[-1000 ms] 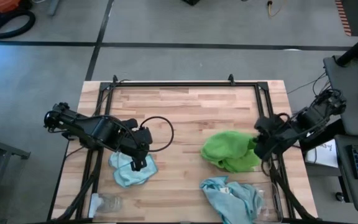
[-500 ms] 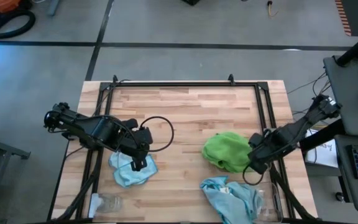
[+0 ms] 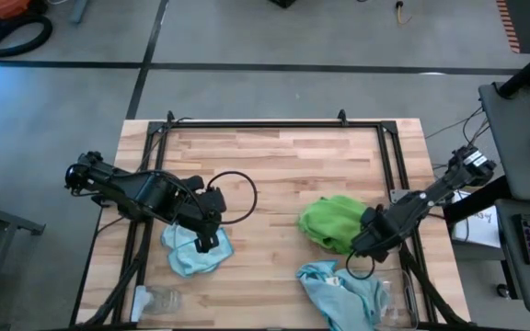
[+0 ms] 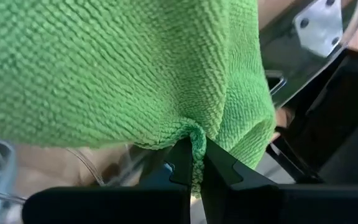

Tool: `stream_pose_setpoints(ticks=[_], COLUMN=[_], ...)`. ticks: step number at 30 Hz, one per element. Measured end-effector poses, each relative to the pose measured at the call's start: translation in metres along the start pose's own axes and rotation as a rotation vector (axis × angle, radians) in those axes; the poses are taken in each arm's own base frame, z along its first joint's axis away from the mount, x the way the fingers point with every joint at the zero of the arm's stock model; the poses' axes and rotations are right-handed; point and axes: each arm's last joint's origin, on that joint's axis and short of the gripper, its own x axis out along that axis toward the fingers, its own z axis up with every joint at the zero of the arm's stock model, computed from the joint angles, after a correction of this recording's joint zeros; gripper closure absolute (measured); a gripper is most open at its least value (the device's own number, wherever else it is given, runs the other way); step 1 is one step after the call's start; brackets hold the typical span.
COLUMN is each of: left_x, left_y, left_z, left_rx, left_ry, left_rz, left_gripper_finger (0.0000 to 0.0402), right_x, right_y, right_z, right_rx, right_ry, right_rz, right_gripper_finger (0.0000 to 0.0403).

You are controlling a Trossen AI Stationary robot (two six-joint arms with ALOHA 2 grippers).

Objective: Sort microfiber towel by color & place in baskets
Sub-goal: Put the green microfiber cloth into the top transparent bin

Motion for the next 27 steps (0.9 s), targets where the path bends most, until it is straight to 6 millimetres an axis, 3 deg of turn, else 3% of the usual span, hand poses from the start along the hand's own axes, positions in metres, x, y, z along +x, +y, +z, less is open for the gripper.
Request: stream_pose_setpoints(ticks=[7, 18, 27], left_x=[0.0, 0.0, 0.0], left_y=[0.0, 0.0, 0.0], left_z=[0.0, 0.0, 0.0], left_rx=[0.0, 0.0, 0.001], left_ry=[0.0, 0.0, 0.002], left_rz=[0.0, 0.0, 0.001], left_gripper_finger=[0.0258, 0.0257, 0.0257], right_x=[0.003, -0.028, -0.03], right_y=[0.022, 0.07, 0.081], right_z=[0.008, 0.018, 0.031], right_rx=[-0.095, -0.414, -0.575], right_ry=[0.028, -0.017, -0.153], right_rz=[-0.07, -0.038, -0.172], right_gripper_finger=[0.0394, 0.0394, 0.0394])
